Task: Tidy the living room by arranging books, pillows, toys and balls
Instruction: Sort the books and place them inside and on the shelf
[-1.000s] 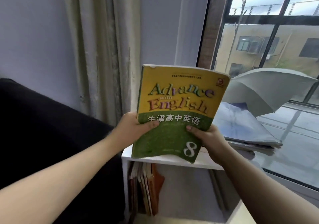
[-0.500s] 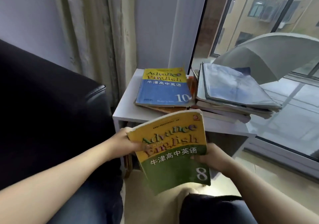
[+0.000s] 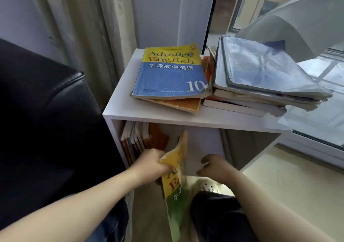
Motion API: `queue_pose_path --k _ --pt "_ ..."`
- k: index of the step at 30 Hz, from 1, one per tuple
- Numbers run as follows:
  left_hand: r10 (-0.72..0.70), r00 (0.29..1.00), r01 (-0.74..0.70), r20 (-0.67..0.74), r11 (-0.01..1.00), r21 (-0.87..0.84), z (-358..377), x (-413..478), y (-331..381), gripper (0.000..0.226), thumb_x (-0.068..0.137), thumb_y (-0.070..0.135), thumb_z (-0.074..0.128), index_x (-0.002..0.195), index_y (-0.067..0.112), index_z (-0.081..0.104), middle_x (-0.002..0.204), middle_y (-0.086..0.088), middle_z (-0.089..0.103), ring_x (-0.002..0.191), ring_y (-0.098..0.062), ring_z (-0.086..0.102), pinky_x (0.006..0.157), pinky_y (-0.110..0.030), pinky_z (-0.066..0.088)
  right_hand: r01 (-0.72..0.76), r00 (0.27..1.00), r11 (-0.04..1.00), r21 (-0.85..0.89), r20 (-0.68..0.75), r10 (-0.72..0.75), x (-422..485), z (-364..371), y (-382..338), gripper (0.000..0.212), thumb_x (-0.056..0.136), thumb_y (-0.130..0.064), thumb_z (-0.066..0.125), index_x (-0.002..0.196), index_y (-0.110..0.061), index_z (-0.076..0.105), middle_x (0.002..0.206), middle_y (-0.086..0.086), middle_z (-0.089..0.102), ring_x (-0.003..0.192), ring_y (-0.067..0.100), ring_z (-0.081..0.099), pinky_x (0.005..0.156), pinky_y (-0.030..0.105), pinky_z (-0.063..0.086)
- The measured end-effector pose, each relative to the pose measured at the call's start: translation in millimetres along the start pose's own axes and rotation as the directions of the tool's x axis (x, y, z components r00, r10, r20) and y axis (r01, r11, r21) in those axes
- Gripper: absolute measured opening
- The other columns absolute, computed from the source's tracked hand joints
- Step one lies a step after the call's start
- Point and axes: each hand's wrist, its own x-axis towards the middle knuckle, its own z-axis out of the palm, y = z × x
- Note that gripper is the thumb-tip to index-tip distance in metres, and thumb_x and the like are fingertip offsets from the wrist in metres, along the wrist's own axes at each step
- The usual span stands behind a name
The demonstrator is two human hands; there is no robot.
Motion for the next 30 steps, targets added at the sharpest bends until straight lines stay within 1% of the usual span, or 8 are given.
queue_pose_path --k 3,5,12,18,21,24,27,30 --pt "-0.024 0.994 0.021 -0.103 0.999 -0.032 9.5 10.1 9.4 0.031 0.083 0.015 0.064 0.056 0.017 0.049 0.058 0.002 0.052 0.053 -0.008 0.051 0.048 -0.016 0.036 0.064 0.958 0.989 -0.137 0.287 -0.023 -10.3 10.5 -12.4 0.084 0.074 -0.04 0.074 0.143 -0.014 0.033 0.138 0.006 0.049 0.122 0.022 0.05 0.098 0.03 0.043" --pt "-0.05 0.983 0.043 -0.177 0.998 -0.045 11.4 16.8 16.5 0.034 0.084 0.015 0.062 0.054 0.016 0.046 0.058 0.0 0.05 0.054 -0.013 0.05 0.05 -0.023 0.035 0.066 0.935 0.985 -0.159 0.355 -0.006 -16.6 18.8 -20.3 0.092 0.072 -0.051 0.072 0.145 -0.017 0.028 0.141 0.005 0.045 0.125 0.023 0.047 0.101 0.034 0.044" --pt "-0.091 0.953 0.072 -0.29 0.995 -0.076 20.2 33.7 32.4 0.026 0.084 0.023 0.061 0.059 0.019 0.055 0.066 0.002 0.06 0.072 -0.018 0.061 0.052 -0.021 0.041 0.091 0.994 0.946 -0.31 -0.024 -0.104 -16.8 35.1 -39.4 0.055 0.086 -0.057 0.054 0.12 -0.014 0.051 0.116 0.005 0.061 0.101 0.022 0.062 0.084 0.034 0.053" --pt "-0.111 0.952 0.076 -0.287 0.989 -0.13 23.9 41.7 33.4 0.022 0.084 0.027 0.063 0.075 0.007 0.067 0.076 -0.009 0.069 0.07 -0.022 0.066 0.068 -0.034 0.057 0.074 0.992 0.952 -0.298 -0.075 -0.101 -4.2 33.1 -38.7 0.039 0.089 -0.041 0.058 0.117 -0.015 0.051 0.109 0.004 0.061 0.094 0.021 0.064 0.076 0.031 0.055" --pt "-0.112 0.96 0.076 -0.258 0.986 -0.145 20.3 44.4 33.0 0.025 0.087 0.03 0.062 0.072 0.011 0.063 0.07 -0.006 0.066 0.06 -0.02 0.063 0.057 -0.026 0.051 0.109 0.975 0.945 -0.309 -0.15 -0.162 0.3 36.1 -39.1 0.028 0.093 -0.027 0.052 0.116 -0.011 0.05 0.109 0.007 0.062 0.096 0.024 0.063 0.069 0.028 0.047" --pt "-0.123 0.968 0.069 -0.218 0.969 -0.239 15.0 46.5 35.3 0.03 0.09 0.038 0.058 0.088 0.009 0.064 0.077 -0.004 0.065 0.058 -0.015 0.064 0.049 -0.018 0.05 0.132 0.964 0.958 -0.254 -0.191 -0.183 3.3 34.9 -41.0 0.029 0.095 -0.034 0.047 0.114 -0.012 0.049 0.106 0.008 0.063 0.093 0.026 0.063 0.064 0.027 0.043" --pt "-0.181 0.978 0.108 -0.107 0.868 -0.484 8.6 49.3 34.3 0.028 0.096 0.038 0.045 0.102 0.013 0.056 0.084 -0.005 0.063 0.069 -0.017 0.065 0.057 -0.026 0.056 0.093 0.971 0.982 -0.165 -0.205 -0.126 8.7 27.4 -43.4 0.033 0.093 -0.03 0.049 0.118 -0.009 0.048 0.113 0.011 0.061 0.101 0.03 0.06 0.074 0.032 0.048" --pt "-0.268 0.954 0.192 -0.135 0.89 -0.413 3.2 53.7 16.4 0.032 0.1 0.024 0.039 0.125 0.009 0.053 0.104 -0.012 0.063 0.09 -0.028 0.064 0.082 -0.043 0.055 0.079 0.958 0.995 -0.066 -0.269 -0.094 13.6 23.7 -43.8 0.033 0.093 -0.025 0.05 0.122 -0.009 0.047 0.115 0.013 0.061 0.102 0.032 0.06 0.079 0.036 0.05"
